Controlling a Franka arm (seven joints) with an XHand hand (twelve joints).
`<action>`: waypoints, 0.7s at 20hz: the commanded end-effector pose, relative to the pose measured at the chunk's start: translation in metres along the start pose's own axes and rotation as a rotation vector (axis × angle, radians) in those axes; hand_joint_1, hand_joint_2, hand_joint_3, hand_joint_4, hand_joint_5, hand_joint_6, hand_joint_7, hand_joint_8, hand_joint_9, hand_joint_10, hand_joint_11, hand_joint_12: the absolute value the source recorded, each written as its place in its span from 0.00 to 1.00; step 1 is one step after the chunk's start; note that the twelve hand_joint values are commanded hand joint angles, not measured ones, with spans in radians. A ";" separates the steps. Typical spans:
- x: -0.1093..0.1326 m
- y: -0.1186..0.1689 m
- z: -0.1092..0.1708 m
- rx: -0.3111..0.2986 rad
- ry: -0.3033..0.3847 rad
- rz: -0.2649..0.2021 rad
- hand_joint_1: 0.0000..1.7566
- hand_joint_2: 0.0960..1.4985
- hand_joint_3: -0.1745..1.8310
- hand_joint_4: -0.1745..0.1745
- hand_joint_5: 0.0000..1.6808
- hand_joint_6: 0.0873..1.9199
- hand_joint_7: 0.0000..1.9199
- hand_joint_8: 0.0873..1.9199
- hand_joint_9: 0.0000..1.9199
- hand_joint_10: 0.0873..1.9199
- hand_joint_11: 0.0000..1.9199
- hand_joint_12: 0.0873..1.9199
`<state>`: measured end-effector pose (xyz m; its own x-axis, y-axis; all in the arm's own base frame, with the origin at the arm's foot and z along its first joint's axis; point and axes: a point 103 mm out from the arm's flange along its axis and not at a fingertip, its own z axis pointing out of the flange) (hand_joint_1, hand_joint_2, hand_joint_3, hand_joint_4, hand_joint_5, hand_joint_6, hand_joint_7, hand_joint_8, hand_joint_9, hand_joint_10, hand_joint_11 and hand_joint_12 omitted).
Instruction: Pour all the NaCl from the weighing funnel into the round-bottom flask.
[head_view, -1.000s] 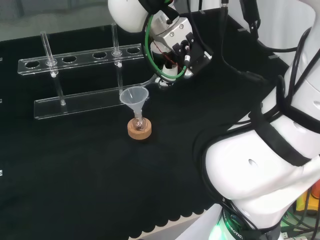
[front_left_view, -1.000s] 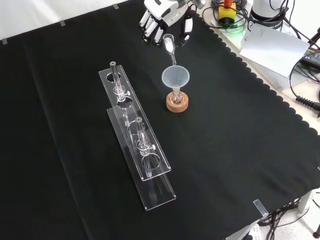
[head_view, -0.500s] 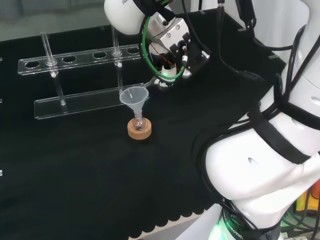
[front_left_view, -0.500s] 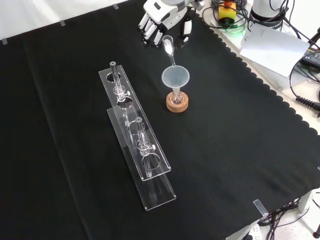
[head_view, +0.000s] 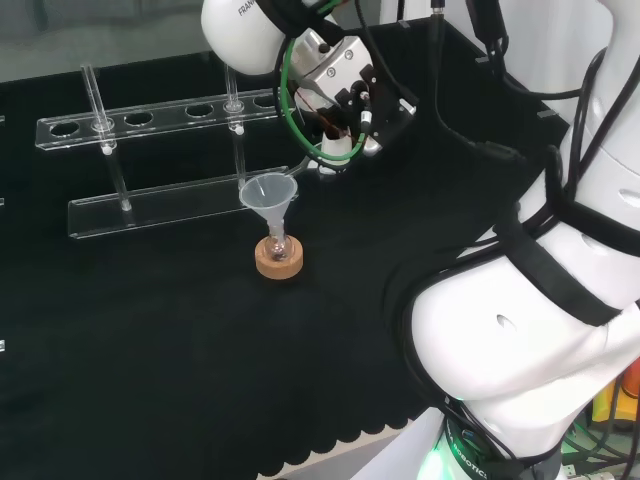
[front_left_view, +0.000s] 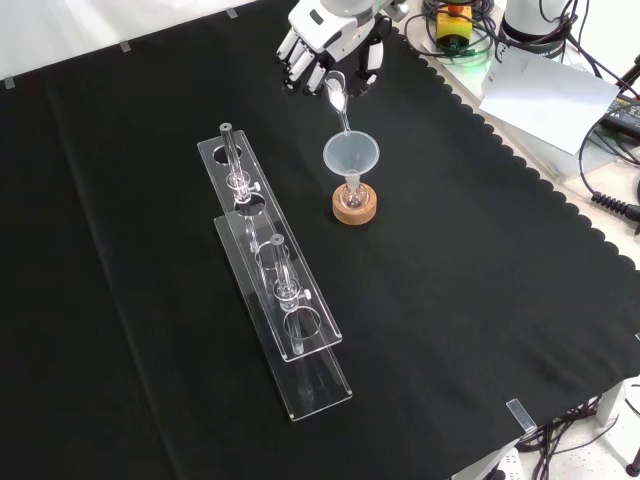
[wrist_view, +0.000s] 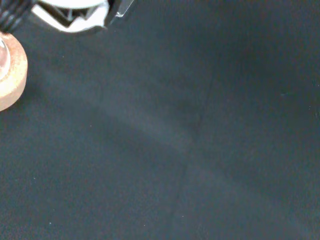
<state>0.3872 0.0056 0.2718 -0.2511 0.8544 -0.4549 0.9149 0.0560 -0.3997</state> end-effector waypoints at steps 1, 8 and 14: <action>0.002 0.001 -0.003 0.000 -0.020 -0.002 0.63 0.36 0.49 1.00 0.72 0.42 0.23 0.32 0.44 0.22 0.31 0.61; 0.006 0.002 -0.007 0.009 -0.050 -0.001 0.63 0.36 0.49 1.00 0.72 0.42 0.23 0.32 0.44 0.22 0.31 0.61; 0.005 0.001 -0.008 0.016 -0.071 0.004 0.63 0.36 0.49 1.00 0.72 0.42 0.23 0.32 0.44 0.22 0.31 0.61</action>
<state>0.3899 0.0140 0.2749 -0.2681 0.8226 -0.5015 0.9115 0.0479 -0.4086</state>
